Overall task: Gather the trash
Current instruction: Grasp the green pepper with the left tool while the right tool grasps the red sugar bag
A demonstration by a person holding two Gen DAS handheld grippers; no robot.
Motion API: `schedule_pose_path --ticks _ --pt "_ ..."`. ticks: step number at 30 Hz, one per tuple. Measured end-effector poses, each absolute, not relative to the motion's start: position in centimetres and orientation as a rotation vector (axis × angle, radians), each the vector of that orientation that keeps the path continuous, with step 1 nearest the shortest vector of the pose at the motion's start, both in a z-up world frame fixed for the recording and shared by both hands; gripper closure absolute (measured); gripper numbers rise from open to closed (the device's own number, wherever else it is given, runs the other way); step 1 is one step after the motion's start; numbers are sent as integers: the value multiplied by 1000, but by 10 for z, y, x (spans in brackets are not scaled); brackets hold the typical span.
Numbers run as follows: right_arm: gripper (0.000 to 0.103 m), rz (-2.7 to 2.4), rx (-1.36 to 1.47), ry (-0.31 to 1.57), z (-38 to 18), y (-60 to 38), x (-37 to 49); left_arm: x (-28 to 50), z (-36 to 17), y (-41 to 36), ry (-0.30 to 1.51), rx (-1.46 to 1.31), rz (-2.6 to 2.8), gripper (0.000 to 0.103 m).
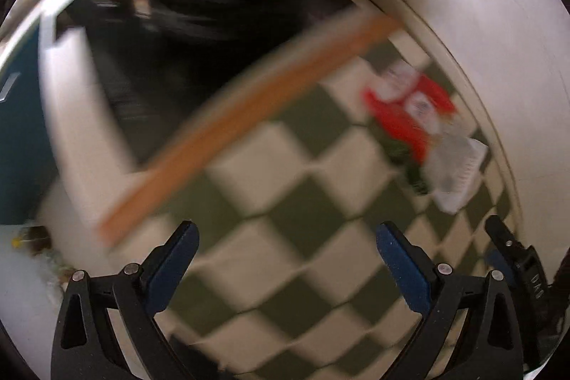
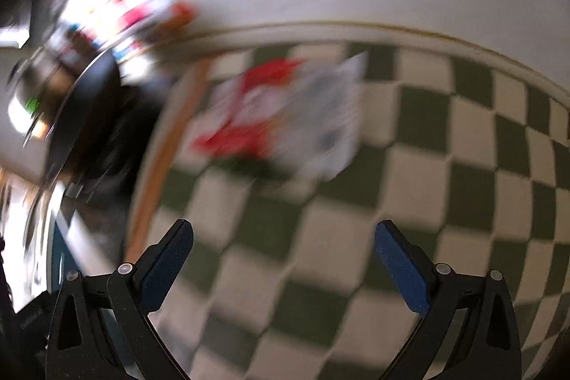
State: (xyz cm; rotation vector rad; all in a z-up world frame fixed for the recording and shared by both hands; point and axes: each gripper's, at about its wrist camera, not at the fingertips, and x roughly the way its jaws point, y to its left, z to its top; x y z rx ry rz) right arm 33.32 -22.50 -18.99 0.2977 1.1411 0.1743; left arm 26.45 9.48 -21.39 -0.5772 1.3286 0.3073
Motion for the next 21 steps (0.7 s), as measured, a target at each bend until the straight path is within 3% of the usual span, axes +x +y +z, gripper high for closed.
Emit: schedule_pose_path --ticks 2,6,9,10,11,13,15,16,17,20,21 --pt "0 138 322 1150 -202 -244 363 305 -234 73 1367 -642 255 3" --pt "1 120 356 1183 -230 -261 408 353 -268 46 1435 -750 209 15" --pt "14 149 368 1188 -242 -262 429 372 -283 35 1464 -782 214 24" --pt "16 164 379 1188 -250 -259 437 377 -288 33 1471 -780 224 36" --pt "18 180 391 1188 -254 -257 443 381 -292 32 1479 -776 240 64" --pt "25 195 401 1194 -261 -252 454 387 -288 31 1452 -757 249 90" --pt "31 208 398 1202 -268 -242 462 389 -288 29 1461 -728 255 92" --pt "39 215 388 1202 -271 -236 465 389 -287 29 1459 -711 251 93" --pt "56 224 367 1201 -273 -229 466 388 -284 27 1451 -675 253 93" --pt "88 216 300 1178 -273 -213 465 379 -273 26 1417 -548 281 94" --pt "90 208 268 1149 -268 -207 461 373 -269 27 1403 -520 287 94"
